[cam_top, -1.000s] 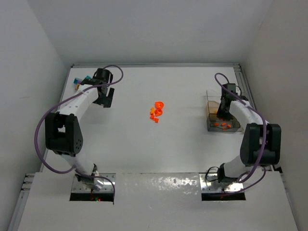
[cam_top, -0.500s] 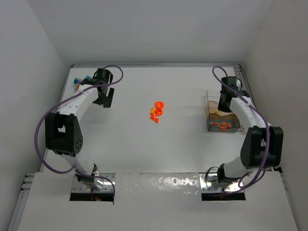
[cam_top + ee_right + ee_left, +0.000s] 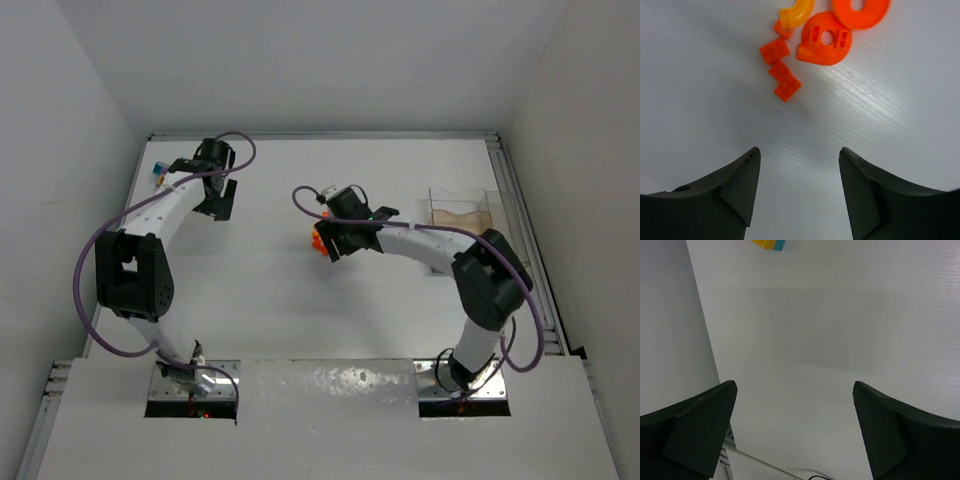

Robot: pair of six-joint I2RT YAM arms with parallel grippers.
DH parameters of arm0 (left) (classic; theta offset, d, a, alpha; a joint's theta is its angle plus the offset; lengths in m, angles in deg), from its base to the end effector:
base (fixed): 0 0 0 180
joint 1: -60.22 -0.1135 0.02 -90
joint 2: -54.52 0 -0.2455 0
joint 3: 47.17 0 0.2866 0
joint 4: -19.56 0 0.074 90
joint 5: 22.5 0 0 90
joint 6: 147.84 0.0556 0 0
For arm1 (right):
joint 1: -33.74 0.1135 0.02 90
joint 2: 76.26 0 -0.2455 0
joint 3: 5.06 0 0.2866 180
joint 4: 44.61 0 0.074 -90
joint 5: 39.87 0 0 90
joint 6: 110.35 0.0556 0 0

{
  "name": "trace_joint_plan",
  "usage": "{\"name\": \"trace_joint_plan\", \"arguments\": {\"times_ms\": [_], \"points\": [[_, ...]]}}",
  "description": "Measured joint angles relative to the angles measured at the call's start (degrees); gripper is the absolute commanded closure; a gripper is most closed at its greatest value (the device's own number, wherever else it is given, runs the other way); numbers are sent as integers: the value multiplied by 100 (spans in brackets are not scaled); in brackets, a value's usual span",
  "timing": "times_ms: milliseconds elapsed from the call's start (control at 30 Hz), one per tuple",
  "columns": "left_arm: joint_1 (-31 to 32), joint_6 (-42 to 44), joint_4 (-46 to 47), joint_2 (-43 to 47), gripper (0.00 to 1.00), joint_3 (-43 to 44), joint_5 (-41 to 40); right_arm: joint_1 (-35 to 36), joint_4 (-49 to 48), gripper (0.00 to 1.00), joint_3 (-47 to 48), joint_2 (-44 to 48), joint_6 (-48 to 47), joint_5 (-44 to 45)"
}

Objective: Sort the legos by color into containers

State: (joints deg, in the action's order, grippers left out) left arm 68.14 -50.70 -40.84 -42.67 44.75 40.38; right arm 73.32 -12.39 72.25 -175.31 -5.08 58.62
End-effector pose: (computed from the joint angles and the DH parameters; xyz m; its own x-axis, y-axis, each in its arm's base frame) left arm 0.3868 -0.0282 0.2182 -0.9034 0.2374 -0.3572 0.0493 0.8848 0.4634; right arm 0.3141 0.2490 0.1455 -0.7496 -0.2817 -0.5990 -0.3792 0.9245 0.0398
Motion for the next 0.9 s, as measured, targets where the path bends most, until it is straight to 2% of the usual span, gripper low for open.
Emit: {"name": "trace_joint_plan", "arguments": {"times_ms": [133, 400, 733, 900], "points": [[9, -13, 0, 0, 0, 0, -26, 181, -11, 44, 391, -800, 680, -59], [24, -15, -2, 0, 0, 0, -24, 262, 68, 53, 866, -1309, 1604, 415], [35, -15, -11, 0, 0, 0, -26, 363, 332, 61, 1333, -1895, 1969, 732], [39, -15, -24, 0, 0, 0, -31, 378, 439, 75, 1502, -2074, 2031, 890]]}}
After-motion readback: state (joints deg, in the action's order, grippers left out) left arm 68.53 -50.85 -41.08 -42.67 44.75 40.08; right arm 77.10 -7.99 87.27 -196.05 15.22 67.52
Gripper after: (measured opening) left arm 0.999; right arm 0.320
